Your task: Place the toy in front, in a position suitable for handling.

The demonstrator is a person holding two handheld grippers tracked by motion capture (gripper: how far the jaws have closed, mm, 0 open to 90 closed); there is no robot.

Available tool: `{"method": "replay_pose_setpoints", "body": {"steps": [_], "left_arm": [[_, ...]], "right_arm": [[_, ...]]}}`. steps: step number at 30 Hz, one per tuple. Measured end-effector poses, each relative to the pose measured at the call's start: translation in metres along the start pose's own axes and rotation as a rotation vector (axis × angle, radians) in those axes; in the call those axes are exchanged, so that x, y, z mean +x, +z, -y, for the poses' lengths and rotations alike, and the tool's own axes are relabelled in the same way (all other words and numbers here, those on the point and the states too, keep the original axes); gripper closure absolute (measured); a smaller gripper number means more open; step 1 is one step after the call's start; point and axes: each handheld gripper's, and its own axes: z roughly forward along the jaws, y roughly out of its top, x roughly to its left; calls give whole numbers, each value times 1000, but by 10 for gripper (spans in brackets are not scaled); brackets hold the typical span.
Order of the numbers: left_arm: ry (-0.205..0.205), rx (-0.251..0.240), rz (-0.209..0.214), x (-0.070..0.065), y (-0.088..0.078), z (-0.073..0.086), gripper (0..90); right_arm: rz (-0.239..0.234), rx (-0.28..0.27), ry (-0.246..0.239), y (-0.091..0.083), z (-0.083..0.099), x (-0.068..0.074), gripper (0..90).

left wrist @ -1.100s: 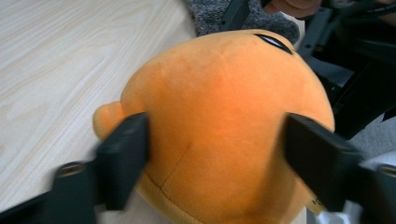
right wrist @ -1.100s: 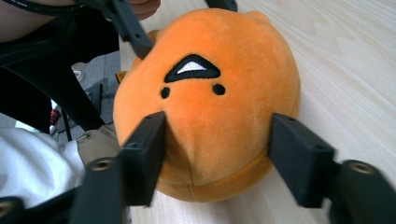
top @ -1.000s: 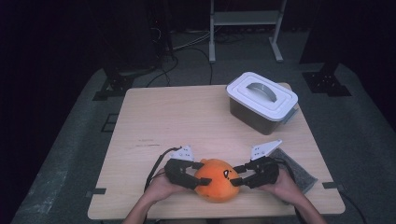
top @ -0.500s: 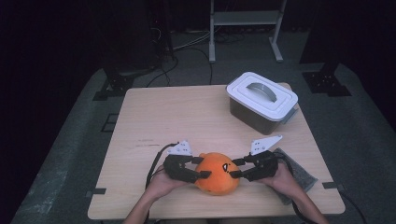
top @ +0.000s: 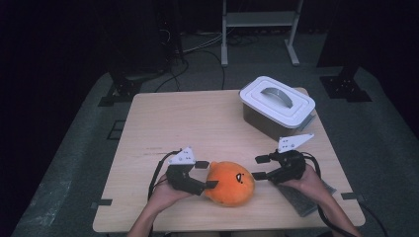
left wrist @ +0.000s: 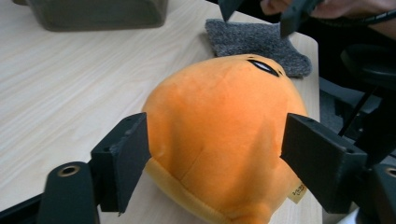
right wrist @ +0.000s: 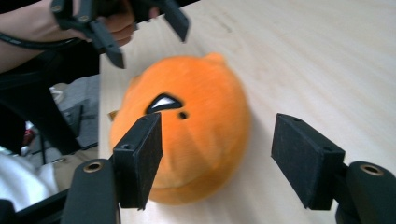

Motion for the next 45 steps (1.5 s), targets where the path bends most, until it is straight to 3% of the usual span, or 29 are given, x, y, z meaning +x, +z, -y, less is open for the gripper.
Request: {"method": "replay_pose_setpoints", "body": {"steps": [9, 13, 18, 24, 35, 45], "left_arm": [[-10, -5, -35, 3, -8, 3, 142], [-18, 6, -50, 6, -10, 6, 122], [-41, -14, -71, 10, -16, 9, 100], [-48, -9, -98, 13, -23, 14, 86], [-55, -7, -103, 17, -22, 17, 85], [-59, -22, -119, 24, -28, 15, 85]], "right_arm": [[99, -23, -22, -22, -17, -14, 344], [128, -19, -23, -30, -24, -23, 370], [211, -32, -29, -43, -39, -37, 369], [268, -42, -36, -52, -55, -50, 369], [303, -33, -29, -53, -71, -67, 369], [294, -34, -57, -40, -79, -75, 368]]}}
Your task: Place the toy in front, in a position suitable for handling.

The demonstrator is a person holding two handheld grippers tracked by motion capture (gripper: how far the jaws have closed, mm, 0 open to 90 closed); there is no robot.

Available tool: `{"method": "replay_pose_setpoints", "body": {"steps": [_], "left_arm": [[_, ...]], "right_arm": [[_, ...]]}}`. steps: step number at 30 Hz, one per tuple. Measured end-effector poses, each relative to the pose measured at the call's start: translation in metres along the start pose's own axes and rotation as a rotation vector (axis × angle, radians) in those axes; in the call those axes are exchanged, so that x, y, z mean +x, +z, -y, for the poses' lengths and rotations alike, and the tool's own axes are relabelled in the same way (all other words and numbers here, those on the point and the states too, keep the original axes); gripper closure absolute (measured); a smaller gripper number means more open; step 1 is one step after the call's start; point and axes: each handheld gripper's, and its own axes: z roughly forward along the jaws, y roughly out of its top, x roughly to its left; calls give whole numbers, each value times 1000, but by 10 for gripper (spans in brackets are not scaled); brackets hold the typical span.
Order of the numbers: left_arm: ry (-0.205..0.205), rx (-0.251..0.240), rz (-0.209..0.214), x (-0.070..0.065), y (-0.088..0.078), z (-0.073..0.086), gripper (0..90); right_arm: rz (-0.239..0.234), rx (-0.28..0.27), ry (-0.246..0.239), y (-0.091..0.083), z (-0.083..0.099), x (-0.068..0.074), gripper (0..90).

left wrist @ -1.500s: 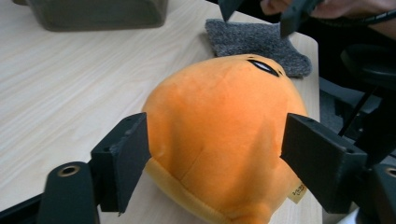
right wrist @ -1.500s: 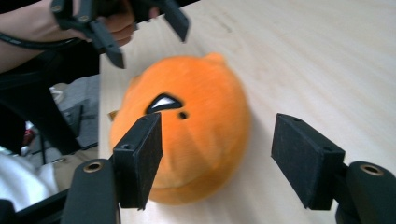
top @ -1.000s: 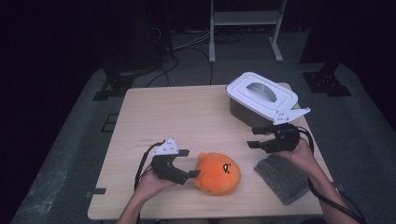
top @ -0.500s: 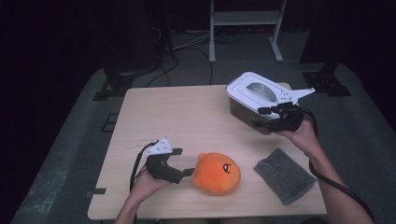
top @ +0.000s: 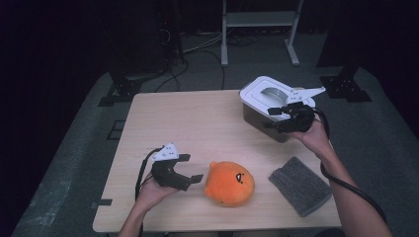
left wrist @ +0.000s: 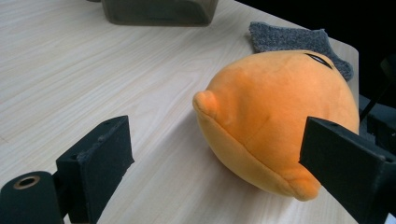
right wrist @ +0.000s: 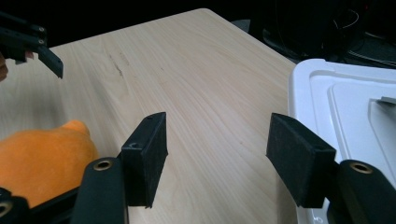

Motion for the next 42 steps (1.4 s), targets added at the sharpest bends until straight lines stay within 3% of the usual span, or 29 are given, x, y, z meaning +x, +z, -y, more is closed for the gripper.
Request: {"method": "replay_pose_setpoints", "body": {"steps": [8, 19, 24, 30, 36, 42], "left_arm": [[1, -7, 11, 1, 0, -2, 79], [8, -7, 36, 3, 5, -4, 78], [10, 1, 44, 3, 7, -3, 78], [10, 6, 50, 2, 8, -3, 71], [11, 2, 55, 2, 8, -3, 71], [2, 9, 60, 4, 9, -2, 68]], "right_arm": [[18, 31, -9, 10, -4, -6, 380], [77, 96, 9, 22, -12, -31, 435], [85, 72, 11, 22, -18, -35, 450], [106, 103, -7, 22, -24, -42, 470], [118, 109, 6, 20, -27, -56, 481], [93, 102, 21, 22, -25, -60, 512]]}}
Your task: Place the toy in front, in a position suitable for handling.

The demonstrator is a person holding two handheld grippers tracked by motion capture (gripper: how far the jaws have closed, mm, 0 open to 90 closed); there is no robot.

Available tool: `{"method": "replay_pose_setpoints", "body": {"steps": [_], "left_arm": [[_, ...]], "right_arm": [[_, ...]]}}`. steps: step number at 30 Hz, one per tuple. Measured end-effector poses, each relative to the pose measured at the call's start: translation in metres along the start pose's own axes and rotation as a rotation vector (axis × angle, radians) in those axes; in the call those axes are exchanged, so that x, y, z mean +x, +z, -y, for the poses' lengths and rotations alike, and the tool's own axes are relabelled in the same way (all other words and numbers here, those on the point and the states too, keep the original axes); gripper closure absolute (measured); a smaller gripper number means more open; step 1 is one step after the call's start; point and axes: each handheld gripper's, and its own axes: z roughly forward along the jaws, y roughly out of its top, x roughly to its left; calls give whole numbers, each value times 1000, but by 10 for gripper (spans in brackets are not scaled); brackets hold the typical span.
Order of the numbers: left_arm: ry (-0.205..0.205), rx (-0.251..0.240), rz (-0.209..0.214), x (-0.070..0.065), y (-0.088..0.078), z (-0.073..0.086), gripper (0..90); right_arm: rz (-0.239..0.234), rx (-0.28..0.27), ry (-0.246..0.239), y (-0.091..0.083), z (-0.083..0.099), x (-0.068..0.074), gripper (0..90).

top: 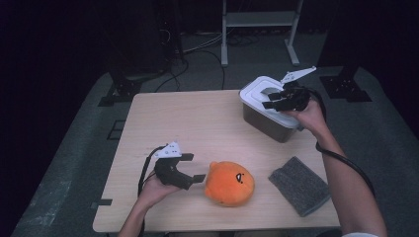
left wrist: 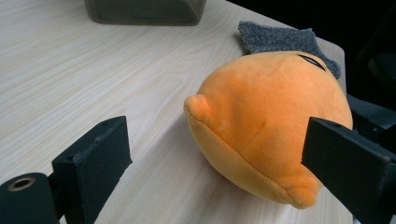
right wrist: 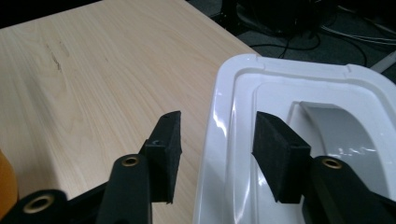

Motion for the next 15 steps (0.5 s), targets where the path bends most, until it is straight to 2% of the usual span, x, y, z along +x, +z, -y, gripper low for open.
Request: {"method": "replay_pose_setpoints", "body": {"steps": [9, 15], "left_arm": [[-2, 1, 12, -1, 1, 0, 60], [-4, 15, 24, -1, 3, 1, 50]], "right_arm": [[10, 47, -10, 16, 6, 1, 552], [38, 90, -22, 27, 9, 3, 581]]}}
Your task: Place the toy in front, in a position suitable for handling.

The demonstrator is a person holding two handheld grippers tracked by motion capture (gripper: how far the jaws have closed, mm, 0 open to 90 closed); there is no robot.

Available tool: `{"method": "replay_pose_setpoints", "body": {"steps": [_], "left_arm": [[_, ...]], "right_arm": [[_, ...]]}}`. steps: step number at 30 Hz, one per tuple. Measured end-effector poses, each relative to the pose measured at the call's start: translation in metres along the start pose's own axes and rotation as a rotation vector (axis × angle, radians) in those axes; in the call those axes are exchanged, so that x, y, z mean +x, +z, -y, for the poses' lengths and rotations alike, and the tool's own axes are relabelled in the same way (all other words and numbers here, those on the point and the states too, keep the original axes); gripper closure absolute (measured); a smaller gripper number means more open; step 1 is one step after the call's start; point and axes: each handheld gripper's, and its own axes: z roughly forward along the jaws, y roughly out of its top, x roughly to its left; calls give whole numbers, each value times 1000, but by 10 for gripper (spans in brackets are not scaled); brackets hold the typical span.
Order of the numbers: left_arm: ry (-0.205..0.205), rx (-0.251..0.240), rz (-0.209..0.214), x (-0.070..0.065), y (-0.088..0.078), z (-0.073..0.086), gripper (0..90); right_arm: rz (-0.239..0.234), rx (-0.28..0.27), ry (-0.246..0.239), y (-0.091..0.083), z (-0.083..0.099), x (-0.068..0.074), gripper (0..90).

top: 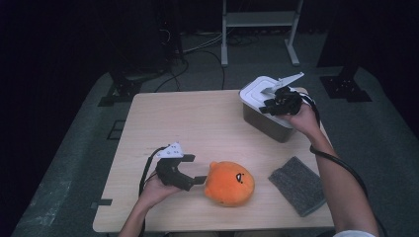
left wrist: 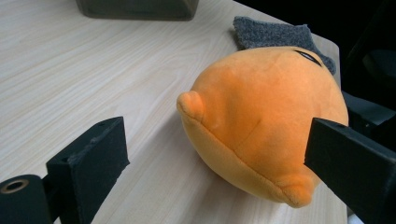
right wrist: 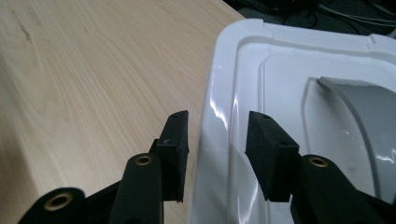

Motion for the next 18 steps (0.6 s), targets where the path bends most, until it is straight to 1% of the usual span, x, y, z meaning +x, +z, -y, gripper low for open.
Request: {"method": "replay_pose_setpoints", "body": {"steps": [3, 4, 5, 7, 10, 11, 12, 13, 16, 18], "left_arm": [[-5, -3, 3, 0, -1, 1, 50], [-7, -5, 4, 0, -1, 1, 50], [-6, -3, 4, 0, -1, 1, 50], [-4, 2, 4, 0, -1, 1, 50], [-6, 5, 7, 0, -1, 2, 50], [-7, 4, 8, 0, -1, 2, 50], [-6, 6, 9, 0, -2, 2, 50], [-5, 8, 10, -1, -1, 2, 49], [-10, 11, 13, -1, -1, 2, 49], [-12, 13, 16, -1, 0, 2, 46]], "right_arm": [[14, 12, -3, 5, 1, 1, 609], [21, 17, -13, 7, 2, 1, 614], [28, 14, -18, 7, 2, 1, 619], [26, 10, -16, 7, 2, 1, 640], [38, 11, -35, 7, 2, 4, 641], [38, 7, -36, 7, 3, 4, 652], [35, 2, -36, 6, 3, 5, 681], [25, -3, -36, 5, 4, 4, 704], [32, -12, -40, 4, 7, 6, 709], [21, -14, -35, 3, 8, 7, 712]]}}
